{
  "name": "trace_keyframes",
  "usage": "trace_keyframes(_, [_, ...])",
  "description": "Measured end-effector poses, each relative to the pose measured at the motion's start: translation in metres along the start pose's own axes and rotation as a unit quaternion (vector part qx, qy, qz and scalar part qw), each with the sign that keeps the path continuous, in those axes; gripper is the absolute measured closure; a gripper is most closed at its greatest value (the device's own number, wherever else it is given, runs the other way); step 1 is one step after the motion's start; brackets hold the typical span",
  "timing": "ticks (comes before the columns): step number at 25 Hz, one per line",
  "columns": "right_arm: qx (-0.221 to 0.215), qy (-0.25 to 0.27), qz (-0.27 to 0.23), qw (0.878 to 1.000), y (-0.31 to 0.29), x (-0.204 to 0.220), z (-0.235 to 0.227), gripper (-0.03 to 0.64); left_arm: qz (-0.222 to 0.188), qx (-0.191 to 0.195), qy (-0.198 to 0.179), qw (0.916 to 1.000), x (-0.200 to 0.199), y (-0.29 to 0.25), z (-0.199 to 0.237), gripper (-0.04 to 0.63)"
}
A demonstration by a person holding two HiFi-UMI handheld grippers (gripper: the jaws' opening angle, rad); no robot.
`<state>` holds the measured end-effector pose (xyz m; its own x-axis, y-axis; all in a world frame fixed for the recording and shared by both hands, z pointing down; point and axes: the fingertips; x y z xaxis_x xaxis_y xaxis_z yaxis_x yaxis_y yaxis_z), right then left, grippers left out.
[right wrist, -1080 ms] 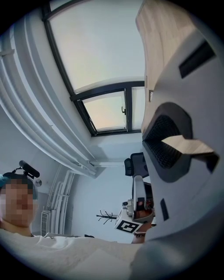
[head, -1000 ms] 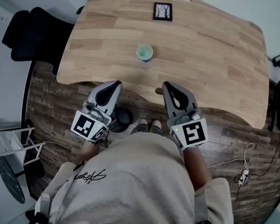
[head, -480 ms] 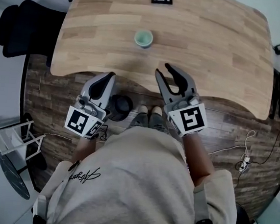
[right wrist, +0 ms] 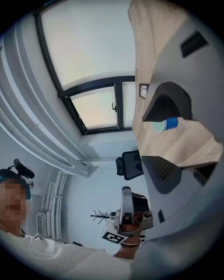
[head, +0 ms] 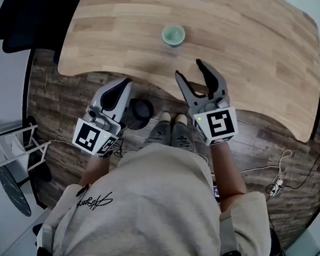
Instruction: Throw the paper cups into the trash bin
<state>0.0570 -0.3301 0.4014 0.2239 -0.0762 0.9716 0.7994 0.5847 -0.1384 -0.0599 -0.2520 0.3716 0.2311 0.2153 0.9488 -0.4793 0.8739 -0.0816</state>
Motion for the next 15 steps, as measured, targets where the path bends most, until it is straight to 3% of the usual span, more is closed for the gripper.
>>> trace_keyframes(15, [-0.006,0.004,0.064,0.998,-0.047,0.067,-0.008,0.362,0.004,-0.030,0.007,0.9995,0.009,0.019,0.012,0.594])
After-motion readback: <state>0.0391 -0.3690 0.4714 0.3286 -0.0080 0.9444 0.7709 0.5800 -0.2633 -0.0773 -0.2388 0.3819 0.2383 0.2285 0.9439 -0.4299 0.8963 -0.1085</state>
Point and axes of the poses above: the fingertips, and each gripper's own axes: y backward along the fingers, z to its left, x out of its underside, and after that the axes turned 15 degrees about y, right-handed
